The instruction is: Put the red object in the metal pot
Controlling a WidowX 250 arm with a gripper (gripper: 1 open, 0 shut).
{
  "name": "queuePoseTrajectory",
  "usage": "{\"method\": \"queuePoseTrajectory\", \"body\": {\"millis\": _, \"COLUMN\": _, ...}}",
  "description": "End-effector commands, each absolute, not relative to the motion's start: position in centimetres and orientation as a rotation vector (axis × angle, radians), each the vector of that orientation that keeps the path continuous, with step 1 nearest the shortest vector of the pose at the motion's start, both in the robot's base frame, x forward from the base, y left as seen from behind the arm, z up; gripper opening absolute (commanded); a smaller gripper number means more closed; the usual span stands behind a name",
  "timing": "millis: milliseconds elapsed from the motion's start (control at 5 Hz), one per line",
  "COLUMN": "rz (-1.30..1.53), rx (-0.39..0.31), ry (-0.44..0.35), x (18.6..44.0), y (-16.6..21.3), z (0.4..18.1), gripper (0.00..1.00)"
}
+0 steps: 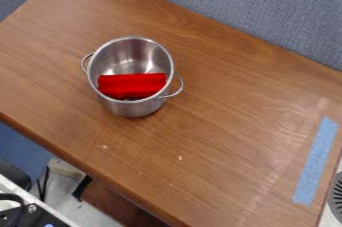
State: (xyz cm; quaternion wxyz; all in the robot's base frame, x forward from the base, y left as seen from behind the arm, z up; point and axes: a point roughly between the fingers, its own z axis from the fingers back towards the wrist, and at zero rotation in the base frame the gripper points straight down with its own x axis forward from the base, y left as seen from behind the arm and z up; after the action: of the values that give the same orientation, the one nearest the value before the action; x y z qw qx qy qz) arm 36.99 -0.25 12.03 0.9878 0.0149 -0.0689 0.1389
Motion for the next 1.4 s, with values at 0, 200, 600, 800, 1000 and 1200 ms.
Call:
{"method": "queuePoseTrajectory", "body": {"millis": 0, "rz": 0.501, "rx": 0.093, "ry": -0.191, "x": 37.7, "y": 1.0, "z": 12.2, "gripper": 1.0}}
{"method": "queuePoseTrajectory", "body": {"millis": 200, "rz": 0.413, "rx": 0.11, "ry": -0.223, "x": 40.4, "y": 1.9, "z": 10.3, "gripper": 1.0}}
{"method": "queuePoseTrajectory", "body": {"millis": 600, "rz": 0.056, "rx": 0.141, "ry": -0.268, "x": 43.4, "y": 2.8, "z": 8.8, "gripper": 1.0}}
{"method": "queuePoseTrajectory", "body": {"millis": 800, "rz": -0.107, "rx": 0.128, "ry": -0.253, "x": 45.2, "y": 1.1, "z": 8.6, "gripper": 1.0}}
{"method": "queuePoseTrajectory", "body": {"millis": 1000, "rz": -0.139, "rx": 0.133, "ry": -0.245, "x": 45.3, "y": 4.4, "z": 7.8, "gripper": 1.0}}
{"method": "queuePoseTrajectory", "body": {"millis": 1200, "rz": -0.141, "rx": 0.142, "ry": -0.219, "x": 44.7, "y": 8.3, "z": 7.5, "gripper": 1.0}}
